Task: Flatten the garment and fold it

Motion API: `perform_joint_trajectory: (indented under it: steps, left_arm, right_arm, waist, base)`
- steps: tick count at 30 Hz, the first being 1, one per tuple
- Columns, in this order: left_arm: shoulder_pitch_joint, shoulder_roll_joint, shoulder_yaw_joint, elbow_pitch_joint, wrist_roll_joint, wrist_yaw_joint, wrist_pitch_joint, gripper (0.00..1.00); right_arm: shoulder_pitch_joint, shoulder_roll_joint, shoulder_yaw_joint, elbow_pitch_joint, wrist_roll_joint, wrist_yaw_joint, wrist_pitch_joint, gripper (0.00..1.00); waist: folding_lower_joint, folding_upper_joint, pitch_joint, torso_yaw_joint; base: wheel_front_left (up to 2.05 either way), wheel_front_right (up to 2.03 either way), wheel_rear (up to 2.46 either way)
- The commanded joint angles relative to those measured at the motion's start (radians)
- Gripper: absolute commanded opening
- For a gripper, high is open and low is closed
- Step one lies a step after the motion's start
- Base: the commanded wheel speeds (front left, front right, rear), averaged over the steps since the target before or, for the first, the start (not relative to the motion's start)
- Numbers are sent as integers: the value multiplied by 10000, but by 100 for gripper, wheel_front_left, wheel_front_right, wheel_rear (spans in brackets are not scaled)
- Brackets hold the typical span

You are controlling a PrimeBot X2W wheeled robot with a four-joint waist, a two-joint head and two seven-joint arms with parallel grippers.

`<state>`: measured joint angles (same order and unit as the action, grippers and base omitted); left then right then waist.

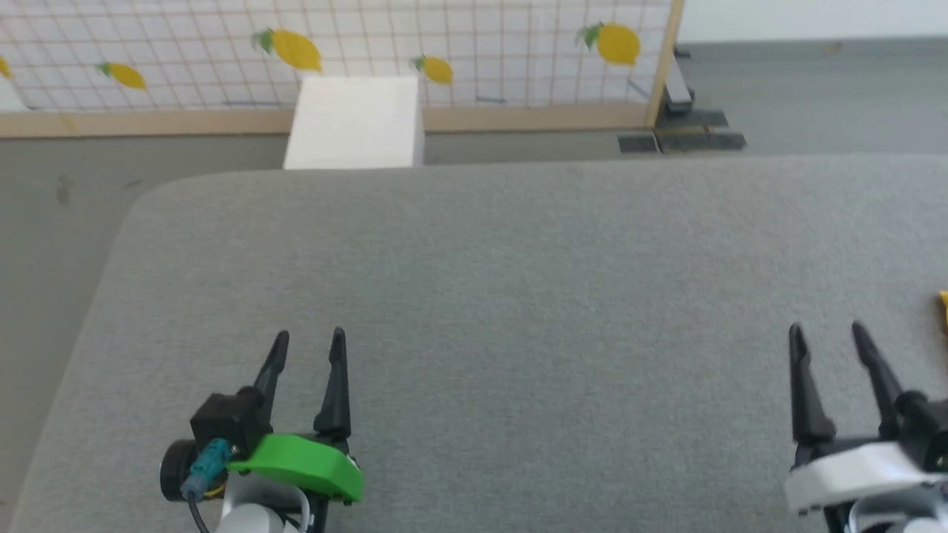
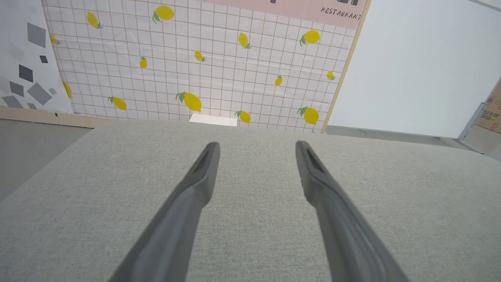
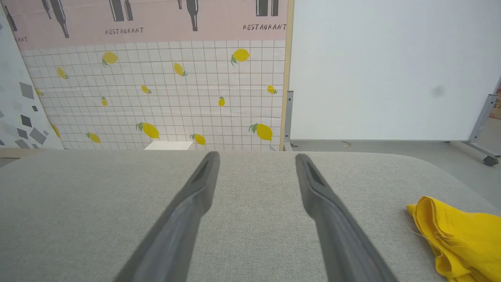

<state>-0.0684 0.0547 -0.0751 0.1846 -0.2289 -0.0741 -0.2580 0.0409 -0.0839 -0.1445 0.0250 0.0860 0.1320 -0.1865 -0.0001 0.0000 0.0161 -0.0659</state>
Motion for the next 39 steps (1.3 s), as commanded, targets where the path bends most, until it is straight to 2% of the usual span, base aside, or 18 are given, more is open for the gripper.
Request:
perform_joint_trajectory:
  steps: [1,9,26,27,39]
  left_arm:
    - [217,-41,-45,1,-89,-14,-37,100]
    - [644,-44,-262,-7,-258,163,-37,100]
    - [721,-45,-332,-55,-315,402,-37,100]
    - [571,-15,-329,-39,-185,355,3,0]
    - [571,-13,-331,-37,-179,355,13,0]
  right_arm:
    - [198,81,45,-72,-100,-13,-68,100]
    - [965,326,-17,-392,-285,-13,51,100]
    - [1098,335,59,-395,0,-13,116,100]
    - [984,305,46,-378,-64,0,106,0]
    - [984,299,45,-374,-68,0,106,0]
  waist:
    - [1,0,-382,346]
    - [1,0,-604,367]
    - [1,0,-563,431]
    - [1,0,-563,433]
    - [1,0,-561,436]
  base:
    - [0,0,0]
    - [0,0,0]
    - [0,0,0]
    - [0,0,0]
    - [0,0,0]
